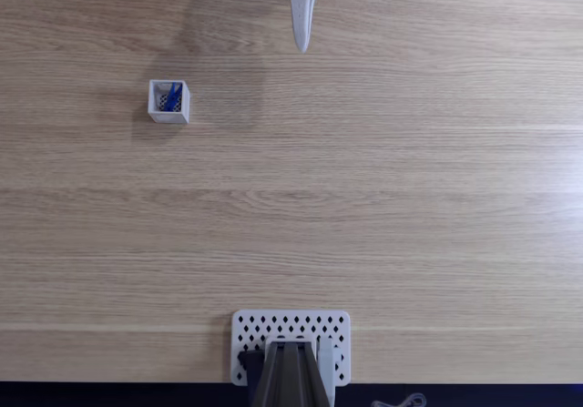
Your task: Grasp a peg and put it in the crate.
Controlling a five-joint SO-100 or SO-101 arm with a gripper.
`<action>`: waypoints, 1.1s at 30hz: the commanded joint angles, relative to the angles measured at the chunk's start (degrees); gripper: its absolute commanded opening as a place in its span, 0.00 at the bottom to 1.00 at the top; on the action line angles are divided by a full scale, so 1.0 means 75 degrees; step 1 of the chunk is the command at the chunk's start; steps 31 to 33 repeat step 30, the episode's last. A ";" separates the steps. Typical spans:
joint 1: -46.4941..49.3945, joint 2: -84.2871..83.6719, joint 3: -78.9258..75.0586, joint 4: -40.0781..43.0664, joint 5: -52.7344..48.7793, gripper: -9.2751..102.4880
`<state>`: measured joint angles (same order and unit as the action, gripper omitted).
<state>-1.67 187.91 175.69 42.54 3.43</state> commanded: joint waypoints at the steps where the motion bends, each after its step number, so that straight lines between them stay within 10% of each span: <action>1: 0.0023 0.0410 -0.0059 0.0152 0.0176 0.08; 33: -0.0035 0.0398 -0.0059 0.1324 0.0199 0.08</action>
